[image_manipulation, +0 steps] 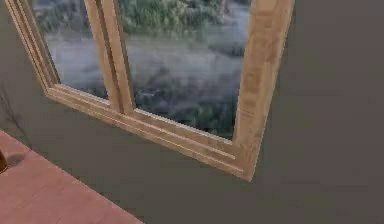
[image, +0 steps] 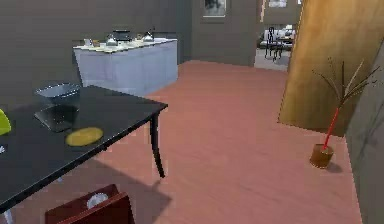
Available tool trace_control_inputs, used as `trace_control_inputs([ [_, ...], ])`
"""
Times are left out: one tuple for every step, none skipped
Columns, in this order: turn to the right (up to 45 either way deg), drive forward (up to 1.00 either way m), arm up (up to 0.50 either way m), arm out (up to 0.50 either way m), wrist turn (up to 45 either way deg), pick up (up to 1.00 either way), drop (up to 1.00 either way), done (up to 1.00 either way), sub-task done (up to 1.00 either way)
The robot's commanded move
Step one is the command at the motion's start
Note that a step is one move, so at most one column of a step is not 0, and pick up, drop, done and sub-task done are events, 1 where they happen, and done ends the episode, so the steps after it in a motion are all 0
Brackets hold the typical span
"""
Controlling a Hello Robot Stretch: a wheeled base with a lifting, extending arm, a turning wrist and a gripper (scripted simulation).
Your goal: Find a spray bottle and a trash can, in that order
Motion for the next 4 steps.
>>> trace_control_inputs([
  [-45.0, 0.00, 0.00, 0.00, 0.0, 0.00, 0.00, 0.00, 0.00],
  [-45.0, 0.00, 0.00, 0.00, 0.0, 0.00, 0.00, 0.00, 0.00],
  [-18.0, 0.00, 0.00, 0.00, 0.0, 0.00, 0.00, 0.00, 0.00],
  [0.0, 0.50, 0.00, 0.00, 0.0, 0.00, 0.00, 0.00, 0.00],
])
